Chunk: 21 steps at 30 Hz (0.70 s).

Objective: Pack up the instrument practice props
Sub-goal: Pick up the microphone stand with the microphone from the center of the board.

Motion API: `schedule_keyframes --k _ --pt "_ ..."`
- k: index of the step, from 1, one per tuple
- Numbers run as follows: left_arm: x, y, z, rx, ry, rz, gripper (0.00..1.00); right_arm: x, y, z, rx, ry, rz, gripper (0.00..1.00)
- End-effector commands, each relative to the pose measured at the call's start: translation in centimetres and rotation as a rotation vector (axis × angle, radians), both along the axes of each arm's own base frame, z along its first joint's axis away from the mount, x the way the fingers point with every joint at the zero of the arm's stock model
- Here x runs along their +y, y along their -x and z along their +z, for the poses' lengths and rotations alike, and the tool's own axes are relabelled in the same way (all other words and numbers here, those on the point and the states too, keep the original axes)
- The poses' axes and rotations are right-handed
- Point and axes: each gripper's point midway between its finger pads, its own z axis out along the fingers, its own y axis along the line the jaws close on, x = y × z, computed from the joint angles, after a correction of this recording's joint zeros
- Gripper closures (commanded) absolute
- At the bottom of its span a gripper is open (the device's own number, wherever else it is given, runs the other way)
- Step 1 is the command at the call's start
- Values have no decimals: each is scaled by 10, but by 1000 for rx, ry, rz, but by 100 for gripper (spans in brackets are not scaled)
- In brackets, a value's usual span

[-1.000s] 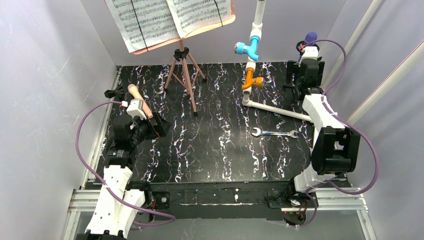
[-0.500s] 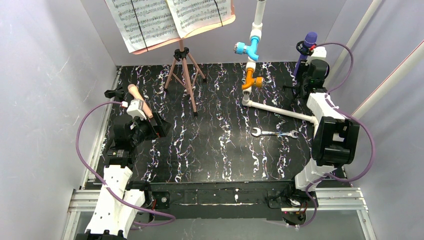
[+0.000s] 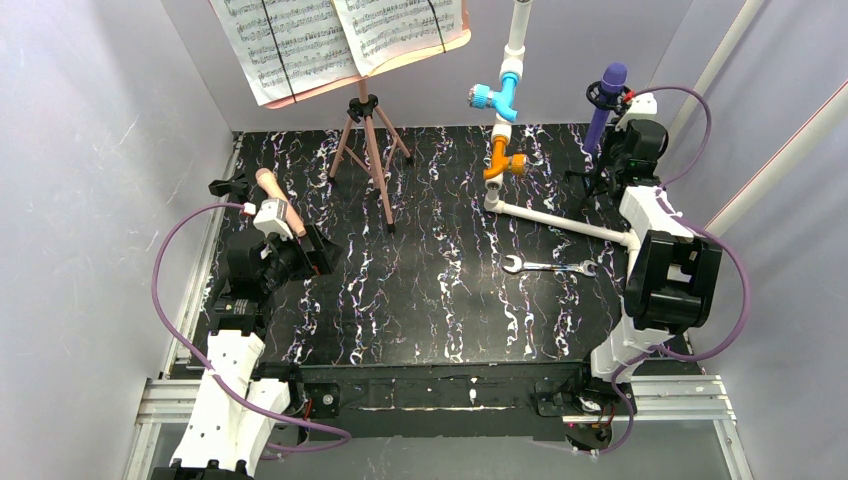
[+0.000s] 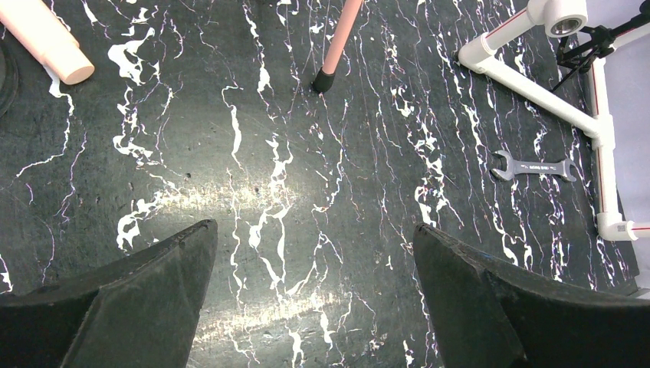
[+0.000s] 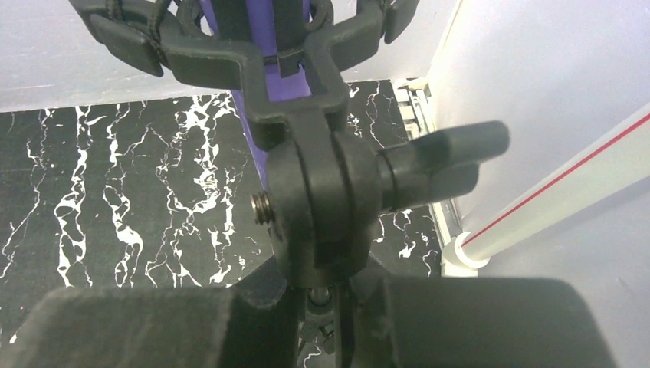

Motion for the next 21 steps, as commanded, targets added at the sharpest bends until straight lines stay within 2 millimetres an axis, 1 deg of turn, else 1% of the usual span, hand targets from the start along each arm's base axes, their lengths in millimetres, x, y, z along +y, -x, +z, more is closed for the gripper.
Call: schedule_keyframes --k 1,3,6,8,16,21 --pt "1 -1 8 -19 -13 -4 2 1 -11 52 -158 -7 65 99" --pt "2 -1 8 -21 -14 -3 2 4 -10 64 -184 -36 105 99" --pt "2 -1 8 -19 -14 -2 2 10 -8 88 -224 -73 160 99" --pt "2 -1 8 -19 -14 -3 2 13 -8 99 -229 -86 178 99" --pt "1 -1 8 -20 -12 -11 2 27 -3 104 -224 -115 253 99" --pt "1 -1 9 -21 -11 -10 2 47 3 99 -222 -151 343 99"
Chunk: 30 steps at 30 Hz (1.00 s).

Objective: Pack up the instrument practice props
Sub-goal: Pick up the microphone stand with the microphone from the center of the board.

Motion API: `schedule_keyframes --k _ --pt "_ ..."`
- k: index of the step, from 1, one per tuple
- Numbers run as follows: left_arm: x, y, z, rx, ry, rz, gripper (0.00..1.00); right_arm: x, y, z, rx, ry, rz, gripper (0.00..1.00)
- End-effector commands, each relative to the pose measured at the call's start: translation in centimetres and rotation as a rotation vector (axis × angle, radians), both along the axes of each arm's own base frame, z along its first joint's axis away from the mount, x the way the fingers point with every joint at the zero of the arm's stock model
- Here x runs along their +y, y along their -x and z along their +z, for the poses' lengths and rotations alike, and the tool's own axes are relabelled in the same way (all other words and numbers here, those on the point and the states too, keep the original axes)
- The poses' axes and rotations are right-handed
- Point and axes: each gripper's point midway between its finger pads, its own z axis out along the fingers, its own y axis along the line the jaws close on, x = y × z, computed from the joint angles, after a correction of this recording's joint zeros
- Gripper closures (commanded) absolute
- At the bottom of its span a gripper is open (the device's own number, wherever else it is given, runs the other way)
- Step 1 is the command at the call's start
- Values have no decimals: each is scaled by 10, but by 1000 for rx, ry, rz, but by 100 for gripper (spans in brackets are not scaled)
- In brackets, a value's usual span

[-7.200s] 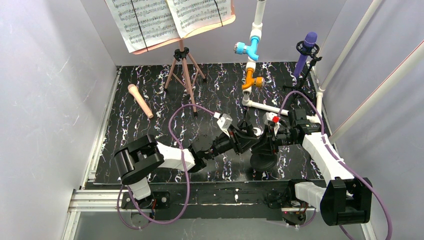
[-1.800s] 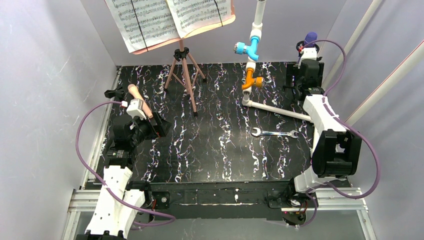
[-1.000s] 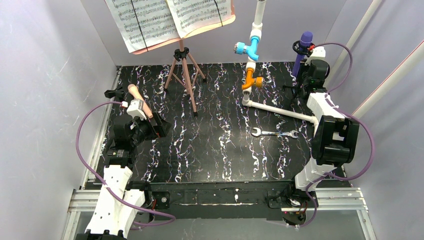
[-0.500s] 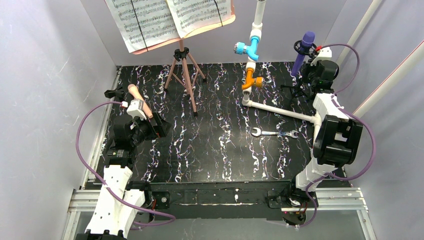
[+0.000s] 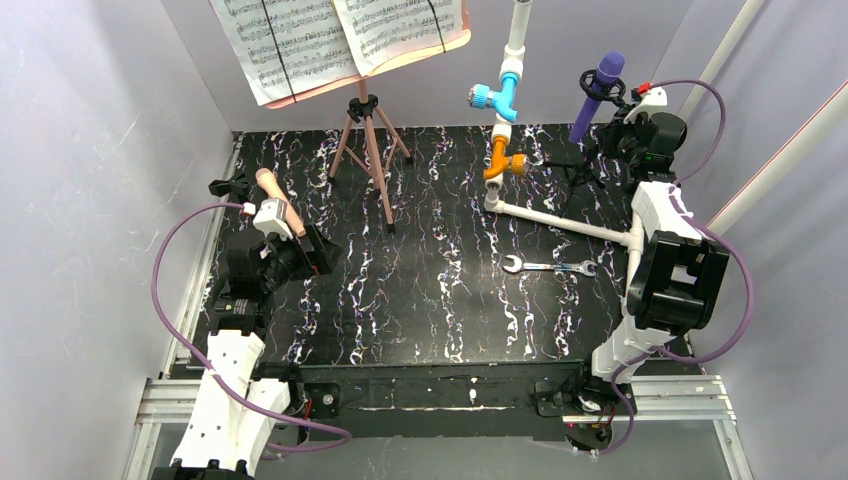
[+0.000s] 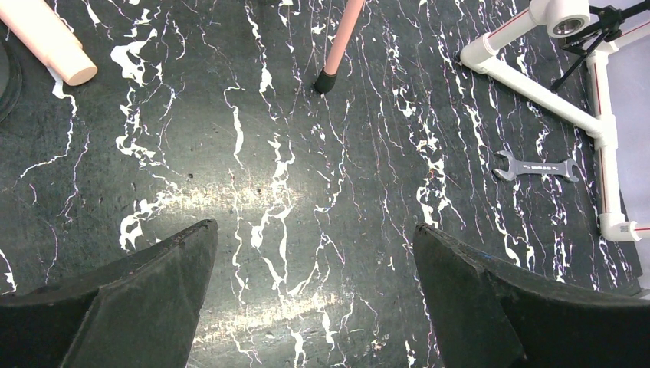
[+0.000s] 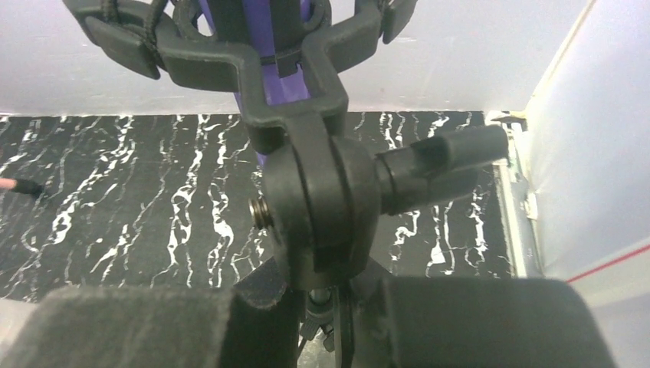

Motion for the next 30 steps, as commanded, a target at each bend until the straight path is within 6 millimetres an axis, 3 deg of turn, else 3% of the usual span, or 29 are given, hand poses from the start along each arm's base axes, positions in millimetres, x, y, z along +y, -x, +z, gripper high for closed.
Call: schedule_keyframes --k 1,11,30 --pt "1 -1 8 -19 -7 -10 2 28 7 73 -189 -27 124 99" --pt "0 0 9 -23 -6 -12 2 59 31 65 -162 -64 213 99" --pt "0 0 10 -28 -6 -11 2 72 76 101 -119 17 252 99"
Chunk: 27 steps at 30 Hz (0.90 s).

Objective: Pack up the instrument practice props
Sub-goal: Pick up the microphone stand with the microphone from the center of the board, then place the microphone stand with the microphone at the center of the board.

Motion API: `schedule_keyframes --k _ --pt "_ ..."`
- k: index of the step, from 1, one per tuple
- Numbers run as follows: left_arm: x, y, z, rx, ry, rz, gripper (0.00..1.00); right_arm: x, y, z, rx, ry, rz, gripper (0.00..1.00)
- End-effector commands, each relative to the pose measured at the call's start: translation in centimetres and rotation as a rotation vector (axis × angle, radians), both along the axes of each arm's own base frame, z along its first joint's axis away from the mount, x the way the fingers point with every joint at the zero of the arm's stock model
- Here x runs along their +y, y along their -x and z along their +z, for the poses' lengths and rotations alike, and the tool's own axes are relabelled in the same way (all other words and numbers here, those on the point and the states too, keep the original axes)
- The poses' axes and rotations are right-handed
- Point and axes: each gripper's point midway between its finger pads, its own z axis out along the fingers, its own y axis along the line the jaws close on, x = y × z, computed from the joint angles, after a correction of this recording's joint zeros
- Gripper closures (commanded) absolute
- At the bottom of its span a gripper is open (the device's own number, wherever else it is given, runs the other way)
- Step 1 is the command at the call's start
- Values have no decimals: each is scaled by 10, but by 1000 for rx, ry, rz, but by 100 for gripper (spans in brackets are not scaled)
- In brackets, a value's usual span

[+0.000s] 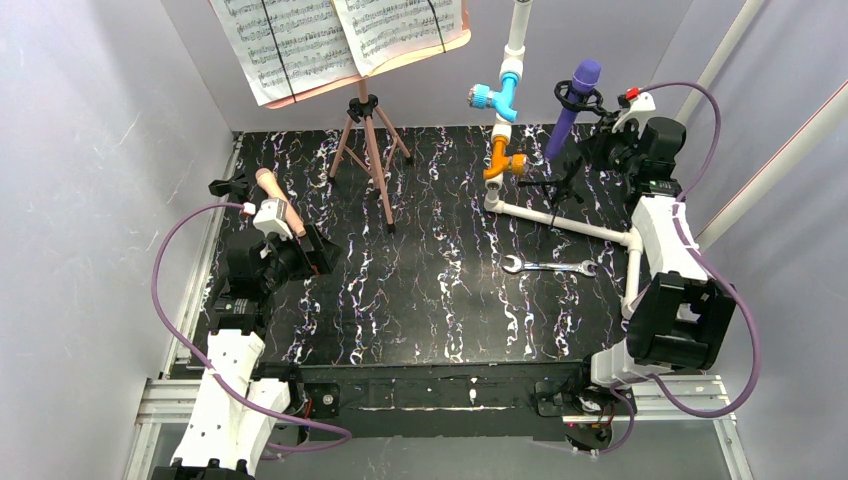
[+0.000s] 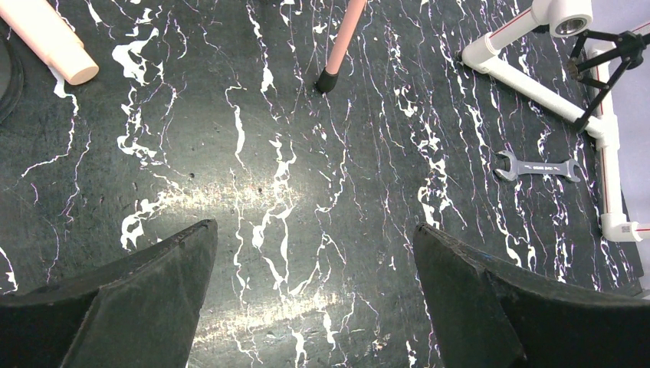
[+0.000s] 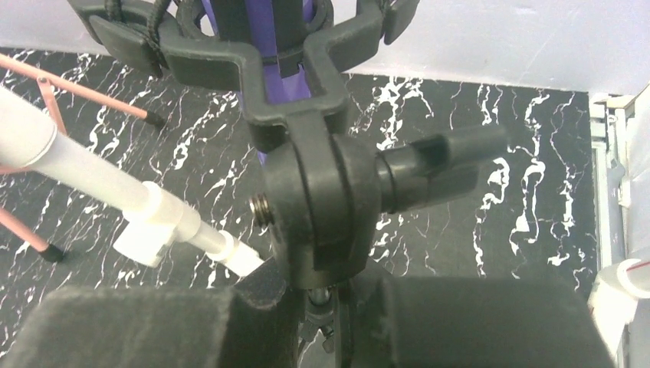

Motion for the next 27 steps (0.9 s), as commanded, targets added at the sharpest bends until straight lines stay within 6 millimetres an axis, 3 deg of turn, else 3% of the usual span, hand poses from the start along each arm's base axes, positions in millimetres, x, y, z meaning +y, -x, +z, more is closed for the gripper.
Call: schedule_keyframes --k 1,14,21,27 --pt "0 1 10 -29 -3 -13 2 10 17 74 -169 61 65 99" --pt "-15 3 18 -55 51 -87 2 32 76 105 -159 115 193 99" --pt "-25 5 21 -69 79 -144 2 37 104 105 -115 125 207 99" --pt "-55 16 39 -134 178 -338 2 37 134 89 -55 161 210 99"
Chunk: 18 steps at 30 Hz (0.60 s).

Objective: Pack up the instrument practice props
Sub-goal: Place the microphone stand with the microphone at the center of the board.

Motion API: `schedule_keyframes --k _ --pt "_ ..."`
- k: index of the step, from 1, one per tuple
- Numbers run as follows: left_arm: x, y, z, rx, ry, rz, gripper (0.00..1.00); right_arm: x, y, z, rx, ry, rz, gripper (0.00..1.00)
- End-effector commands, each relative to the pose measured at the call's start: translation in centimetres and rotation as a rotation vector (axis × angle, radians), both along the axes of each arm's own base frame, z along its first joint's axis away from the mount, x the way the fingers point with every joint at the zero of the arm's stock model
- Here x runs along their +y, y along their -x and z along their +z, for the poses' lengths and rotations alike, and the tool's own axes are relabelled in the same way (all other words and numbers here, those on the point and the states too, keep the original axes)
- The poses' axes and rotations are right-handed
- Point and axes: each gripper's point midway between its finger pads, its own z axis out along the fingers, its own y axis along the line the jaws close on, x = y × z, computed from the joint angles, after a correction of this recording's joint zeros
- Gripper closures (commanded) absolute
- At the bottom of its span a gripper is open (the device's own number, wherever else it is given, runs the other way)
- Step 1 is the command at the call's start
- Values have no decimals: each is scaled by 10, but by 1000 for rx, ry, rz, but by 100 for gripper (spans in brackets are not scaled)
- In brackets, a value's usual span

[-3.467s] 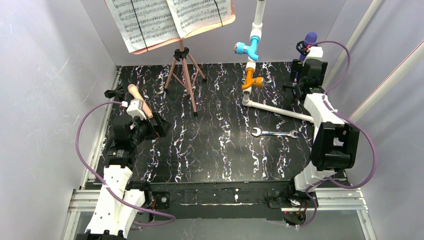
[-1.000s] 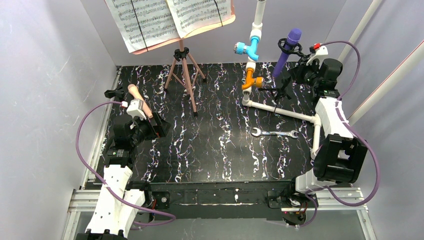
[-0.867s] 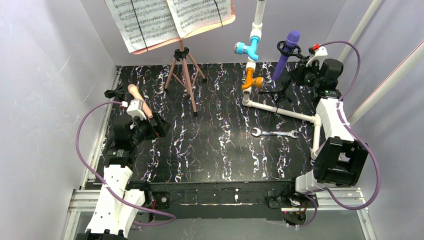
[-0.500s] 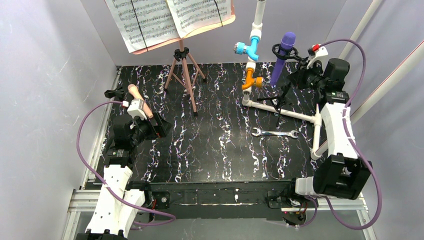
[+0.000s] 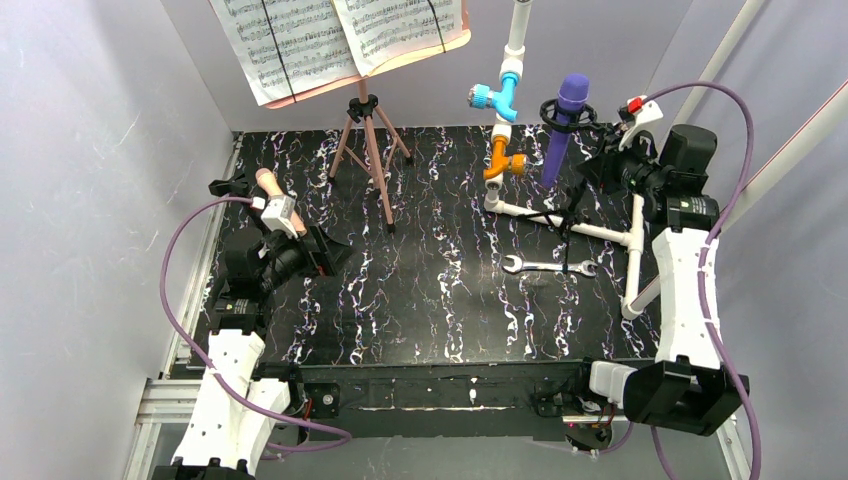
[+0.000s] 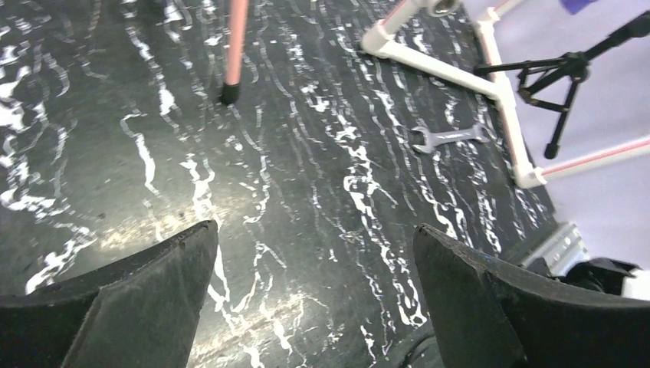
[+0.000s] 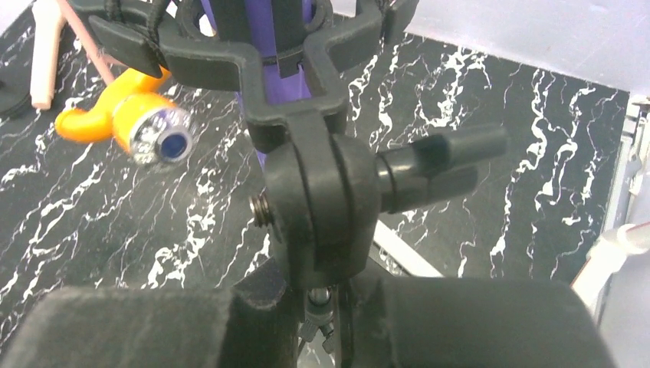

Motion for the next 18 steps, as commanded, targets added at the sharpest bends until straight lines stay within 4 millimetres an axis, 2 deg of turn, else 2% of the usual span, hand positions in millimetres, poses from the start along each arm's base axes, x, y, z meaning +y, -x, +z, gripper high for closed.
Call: schedule_keyframes --k 1,6,18 --pt "-26 11 20 -75 92 -181 2 3 29 29 -91 64 22 99" --pt "-38 17 27 -92 150 -257 2 6 55 17 -49 117 73 99" --pt "-52 29 38 -121 191 -366 2 38 108 1 -54 172 362 99"
